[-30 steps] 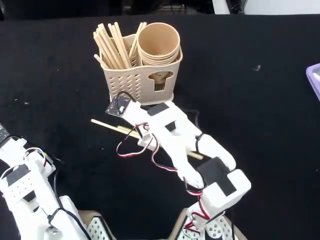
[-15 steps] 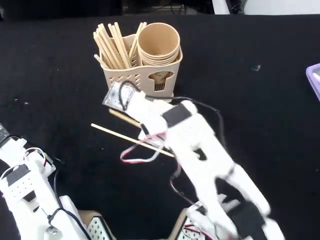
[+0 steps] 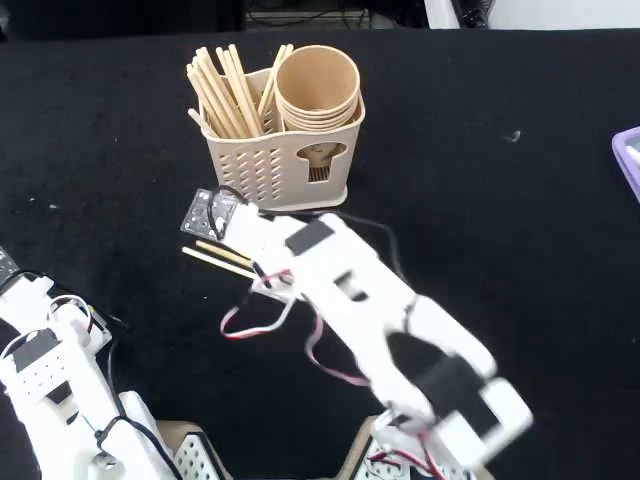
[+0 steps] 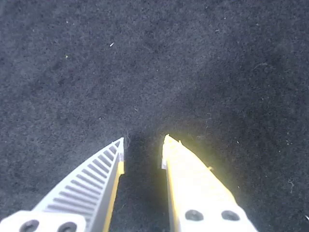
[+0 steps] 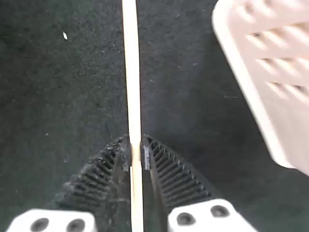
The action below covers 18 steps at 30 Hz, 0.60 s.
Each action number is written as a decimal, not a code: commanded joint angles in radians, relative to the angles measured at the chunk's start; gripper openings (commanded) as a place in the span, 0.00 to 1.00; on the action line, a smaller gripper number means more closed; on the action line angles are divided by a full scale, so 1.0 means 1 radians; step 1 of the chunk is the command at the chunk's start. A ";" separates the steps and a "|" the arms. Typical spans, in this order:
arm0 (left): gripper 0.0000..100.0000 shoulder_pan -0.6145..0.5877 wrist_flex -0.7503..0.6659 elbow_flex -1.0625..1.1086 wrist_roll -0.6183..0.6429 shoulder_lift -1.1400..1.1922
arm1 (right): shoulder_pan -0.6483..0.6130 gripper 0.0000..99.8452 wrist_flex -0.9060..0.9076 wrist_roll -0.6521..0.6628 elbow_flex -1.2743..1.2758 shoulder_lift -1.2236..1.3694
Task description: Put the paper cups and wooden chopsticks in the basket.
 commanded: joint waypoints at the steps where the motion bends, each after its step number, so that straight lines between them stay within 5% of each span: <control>1: 0.13 0.004 -0.015 -0.048 0.002 -0.015 | -0.012 0.03 0.034 -0.008 -0.163 0.199; 11: 0.13 0.004 -0.015 -0.048 0.002 -0.015 | -0.029 0.13 0.106 -0.002 -0.274 0.331; 18: 0.13 0.002 -0.015 -0.048 0.002 -0.015 | -0.029 0.02 0.157 0.100 -0.268 0.332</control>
